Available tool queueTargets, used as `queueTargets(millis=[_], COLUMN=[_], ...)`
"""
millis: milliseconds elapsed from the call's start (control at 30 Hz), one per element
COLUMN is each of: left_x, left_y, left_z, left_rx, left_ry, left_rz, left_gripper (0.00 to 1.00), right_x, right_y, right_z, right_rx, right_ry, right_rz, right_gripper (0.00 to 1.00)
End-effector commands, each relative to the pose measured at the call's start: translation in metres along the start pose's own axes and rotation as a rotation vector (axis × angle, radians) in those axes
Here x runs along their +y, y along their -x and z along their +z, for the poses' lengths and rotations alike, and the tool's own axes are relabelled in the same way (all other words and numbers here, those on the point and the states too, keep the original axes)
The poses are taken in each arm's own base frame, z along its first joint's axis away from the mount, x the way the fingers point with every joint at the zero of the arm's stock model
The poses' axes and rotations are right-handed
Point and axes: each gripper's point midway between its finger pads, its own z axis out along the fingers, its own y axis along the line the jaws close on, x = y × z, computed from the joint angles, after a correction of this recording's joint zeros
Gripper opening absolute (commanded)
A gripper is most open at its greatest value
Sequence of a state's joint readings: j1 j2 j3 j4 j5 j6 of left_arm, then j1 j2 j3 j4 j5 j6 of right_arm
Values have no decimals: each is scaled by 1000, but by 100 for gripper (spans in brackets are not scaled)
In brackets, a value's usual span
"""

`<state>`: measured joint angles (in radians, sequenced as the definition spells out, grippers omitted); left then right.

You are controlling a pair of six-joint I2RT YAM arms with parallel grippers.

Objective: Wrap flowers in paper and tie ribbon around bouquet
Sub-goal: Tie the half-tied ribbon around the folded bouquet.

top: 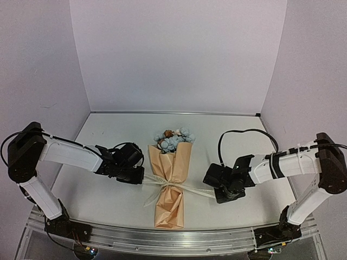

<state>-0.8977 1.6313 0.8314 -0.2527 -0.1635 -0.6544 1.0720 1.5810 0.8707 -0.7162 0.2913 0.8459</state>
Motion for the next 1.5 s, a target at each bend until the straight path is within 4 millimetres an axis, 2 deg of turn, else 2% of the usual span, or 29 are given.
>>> queueTargets(millis=[0,167,333,500,700,833,967,1033,1200,1233,1367,1433,1467], left_x=[14,12,18,22,27,34,39,35,10,5,-13,-22,-24], left_y=[14,9,2,-6,-12,-16,-17,-14,-1,2,13,15,16], left_z=[-12,-8,-8,-5,-5,-5,-4,-4,-10,-13,-25,-31,-33], left_rx=[-49,-24,-18,4,18,25,27,21,4,-7,-38,-46,-51], left_ry=[47,41,44,49,61,58,60,39,-59,-75,-132,-141,-138], left_rz=[-4,3,-20,-38,-52,-81,-95,-91,-27,-18,23,52,57], left_gripper=[0,0,0,0,0,0,0,0,0,0,1,8,12], right_x=[-24,-27,-61,-72,-83,-91,-98,-93,-54,-46,-18,-7,-4], right_y=[-4,-8,-11,-6,12,13,7,6,11,12,15,15,15], right_z=[4,10,19,24,14,10,14,15,8,6,-5,-10,-13], right_rx=[6,7,-92,-207,-340,-381,-375,-342,-235,-216,-162,-142,-134], right_ry=[-89,-108,-201,-207,-217,-223,-230,-213,-80,-50,58,103,121], right_rz=[-21,13,108,229,305,332,353,316,186,164,75,44,37], right_gripper=[0,0,0,0,0,0,0,0,1,5,31,46,50])
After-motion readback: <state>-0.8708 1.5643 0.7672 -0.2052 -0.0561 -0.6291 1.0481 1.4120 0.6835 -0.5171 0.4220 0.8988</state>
